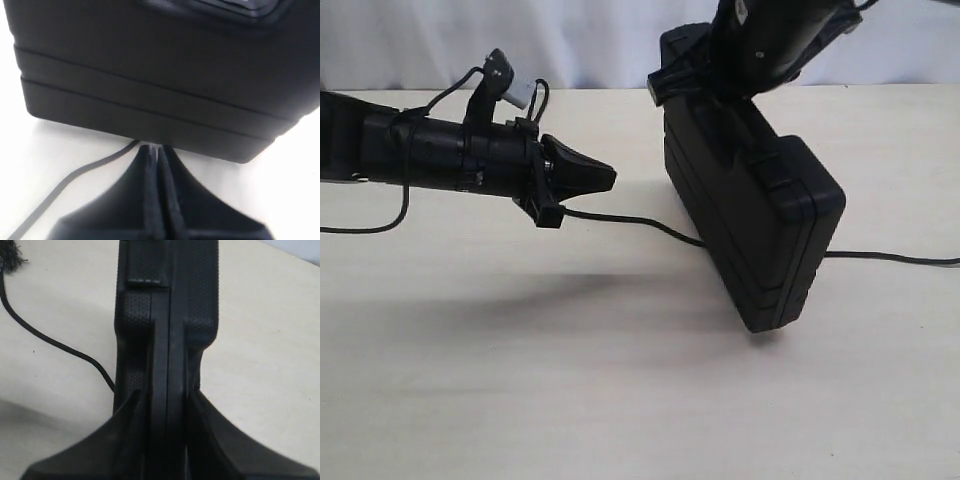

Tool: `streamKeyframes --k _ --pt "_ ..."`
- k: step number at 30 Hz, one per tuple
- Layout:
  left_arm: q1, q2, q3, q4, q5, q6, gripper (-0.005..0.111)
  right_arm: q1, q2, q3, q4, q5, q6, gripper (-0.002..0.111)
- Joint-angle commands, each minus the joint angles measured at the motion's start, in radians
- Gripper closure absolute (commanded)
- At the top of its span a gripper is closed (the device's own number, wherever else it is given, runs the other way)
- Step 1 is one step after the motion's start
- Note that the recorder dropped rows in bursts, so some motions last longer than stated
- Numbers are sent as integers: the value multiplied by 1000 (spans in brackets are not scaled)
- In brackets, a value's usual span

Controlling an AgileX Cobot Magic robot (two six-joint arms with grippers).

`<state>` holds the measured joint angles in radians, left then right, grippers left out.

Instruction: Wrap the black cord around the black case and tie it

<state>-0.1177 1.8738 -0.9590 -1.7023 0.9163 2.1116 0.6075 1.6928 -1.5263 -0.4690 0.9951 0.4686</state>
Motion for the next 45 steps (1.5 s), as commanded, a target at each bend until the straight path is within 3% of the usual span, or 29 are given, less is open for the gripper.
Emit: streamKeyframes --k 1,9,15,21,25,30,38,45 --pt "-11 -8 3 -20 32 32 107 0 7 -34 -48 8 -7 104" --pt "-83 -2 -8 -42 -66 32 107 51 97 -27 -106 16 -9 104" --pt "-98 17 -32 -42 -86 32 107 115 114 -27 -109 26 2 103" --pt "-98 17 -32 -42 -190 32 107 117 114 -27 -4 25 -19 84" --pt "-98 17 -32 -42 -141 32 107 117 114 -29 39 11 -31 66" --pt "-98 17 -32 -42 -89 32 107 117 112 -70 51 51 -35 54" --pt "-98 17 -32 -42 -73 30 107 117 32 -91 125 90 -152 52" --pt "-98 17 -32 -42 13 31 107 117 -118 -1 100 149 -241 52"
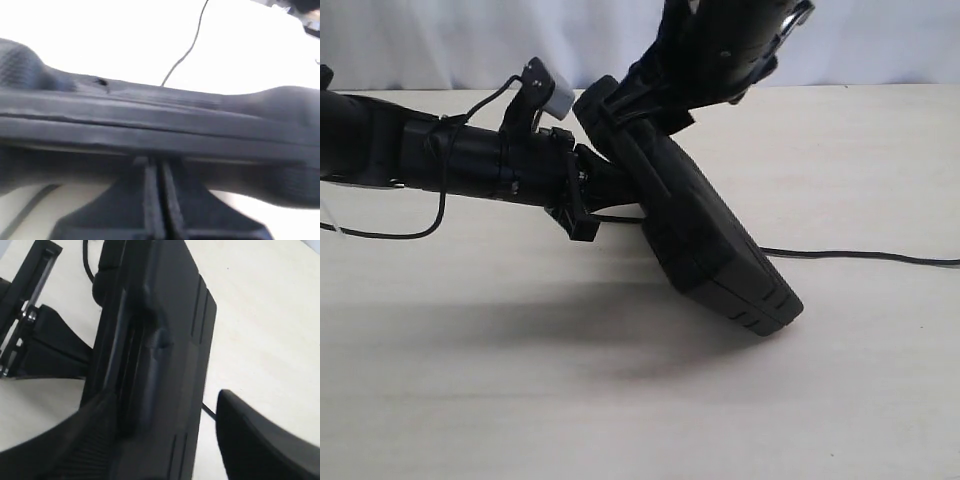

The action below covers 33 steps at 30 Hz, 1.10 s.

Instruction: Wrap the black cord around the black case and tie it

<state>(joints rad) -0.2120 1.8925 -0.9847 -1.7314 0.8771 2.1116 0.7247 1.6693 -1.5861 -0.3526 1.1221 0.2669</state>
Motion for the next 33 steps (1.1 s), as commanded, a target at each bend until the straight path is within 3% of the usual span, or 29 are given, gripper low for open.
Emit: streamKeyframes --k 1,7,14,19,23,25,30,33 --pt "-4 -1 -6 -13 47 31 107 0 -123 84 -26 11 -40 52" --pt "-4 -1 -6 -13 31 31 107 0 -389 417 -30 -246 10 53" --pt "-4 -1 -6 -13 27 31 107 0 -667 870 -129 -636 10 65" --pt "-4 -1 -6 -13 24 31 107 0 -778 1006 -262 -766 10 65" --pt "-4 -1 -6 -13 3 31 107 0 -793 1052 -216 -810 50 65" --pt "-4 -1 -6 -13 1 31 107 0 -787 1077 -216 -802 26 60" --pt "-4 -1 -6 -13 1 31 107 0 -771 1119 -216 -842 -47 29" --pt "-4 -1 -6 -13 1 31 107 2 -755 1154 -216 -904 -51 21"
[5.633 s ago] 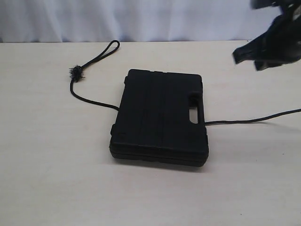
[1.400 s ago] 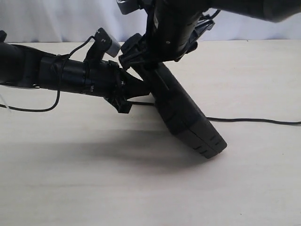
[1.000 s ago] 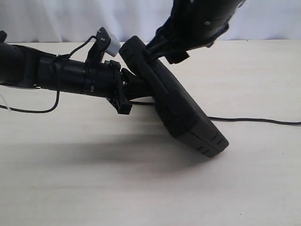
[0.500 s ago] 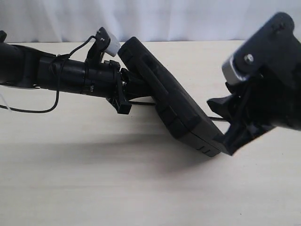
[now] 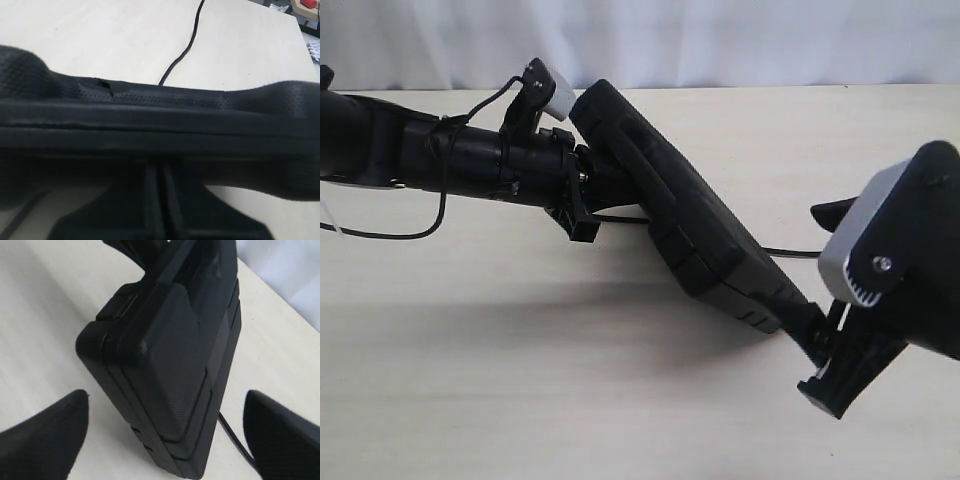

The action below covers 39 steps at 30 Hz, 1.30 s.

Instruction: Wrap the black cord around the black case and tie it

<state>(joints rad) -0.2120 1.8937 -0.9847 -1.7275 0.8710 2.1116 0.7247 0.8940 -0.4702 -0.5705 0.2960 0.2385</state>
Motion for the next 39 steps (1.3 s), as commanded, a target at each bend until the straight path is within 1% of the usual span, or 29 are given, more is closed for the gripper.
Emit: streamKeyframes --k 1,6,9,13,16,20,22,29,33,35,36,37,39 --pt "-4 -3 -6 -17 7 31 107 12 25 45 2 -99 -26 21" --pt "-4 -3 -6 -17 7 31 107 123 65 47 2 -85 -64 21" --pt "-4 -3 -6 -17 7 31 107 127 120 47 2 -59 -55 21" --pt "-4 -3 -6 -17 7 31 107 127 210 36 -61 -100 -2 21" --pt "-4 -3 -6 -17 7 31 107 127 259 -5 -143 -32 137 21" --pt "-4 -3 -6 -17 7 31 107 127 265 -67 -366 167 444 21" --pt "-4 -3 -6 -17 7 31 107 127 255 -89 -426 239 529 21" --pt "-4 -3 -6 -17 7 31 107 127 203 -107 -418 266 526 21" --pt "-4 -3 -6 -17 -6 31 107 127 164 -108 -418 383 449 22" --pt "-4 -3 -6 -17 -10 31 107 127 147 -118 -418 449 412 25" --pt "-4 -3 -6 -17 -10 31 107 127 141 -127 -418 475 407 28" --pt "-4 -3 -6 -17 -10 31 107 127 134 -136 -418 490 405 33" --pt "-4 -3 -6 -17 -10 31 107 127 118 -154 -416 496 409 46"
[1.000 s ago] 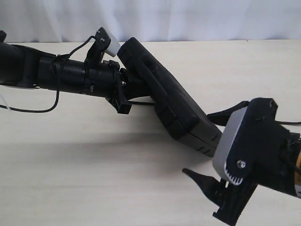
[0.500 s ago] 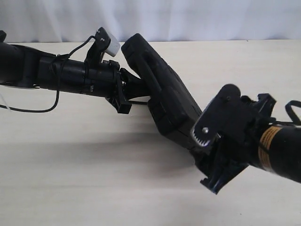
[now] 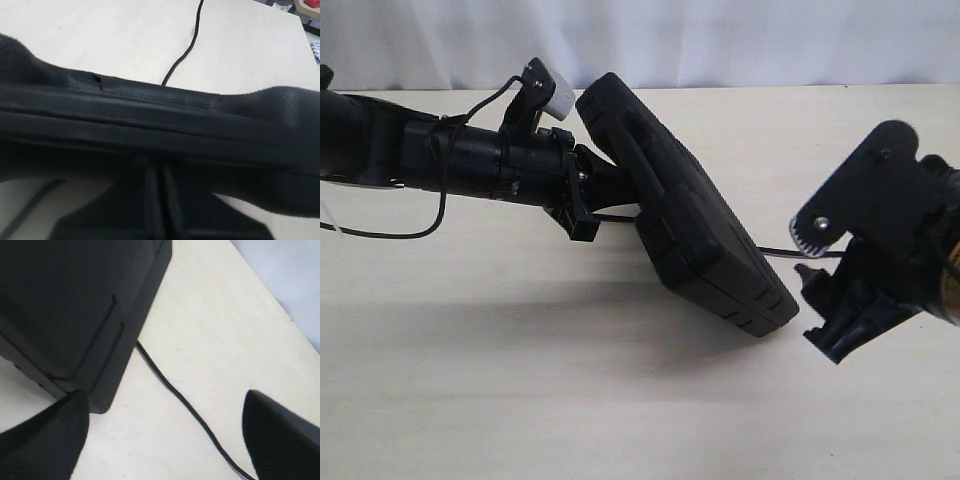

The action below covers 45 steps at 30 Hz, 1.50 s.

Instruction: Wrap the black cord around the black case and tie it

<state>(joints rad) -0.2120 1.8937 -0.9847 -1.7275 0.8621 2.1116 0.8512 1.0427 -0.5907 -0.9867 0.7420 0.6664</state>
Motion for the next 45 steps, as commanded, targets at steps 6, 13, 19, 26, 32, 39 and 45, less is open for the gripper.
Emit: streamKeyframes --k 6,13,19,26,32,39,45 --pt "-4 -3 -6 -17 -1 31 107 1 -69 -39 31 -111 14 103" --pt "-4 -3 -6 -17 -3 31 107 1 -127 59 -519 -413 557 104" --pt "-4 -3 -6 -17 -5 31 107 32 -198 131 -758 -331 867 104" --pt "-4 -3 -6 -17 0 31 107 142 -218 155 -758 -53 959 104" --pt "-4 -3 -6 -17 -8 31 107 -8 -105 51 -622 479 591 104" --pt "-4 -3 -6 -17 -1 26 107 -510 -30 -128 305 -8 -237 104" --pt "-4 -3 -6 -17 -5 11 107 -491 -164 67 -13 -842 81 104"
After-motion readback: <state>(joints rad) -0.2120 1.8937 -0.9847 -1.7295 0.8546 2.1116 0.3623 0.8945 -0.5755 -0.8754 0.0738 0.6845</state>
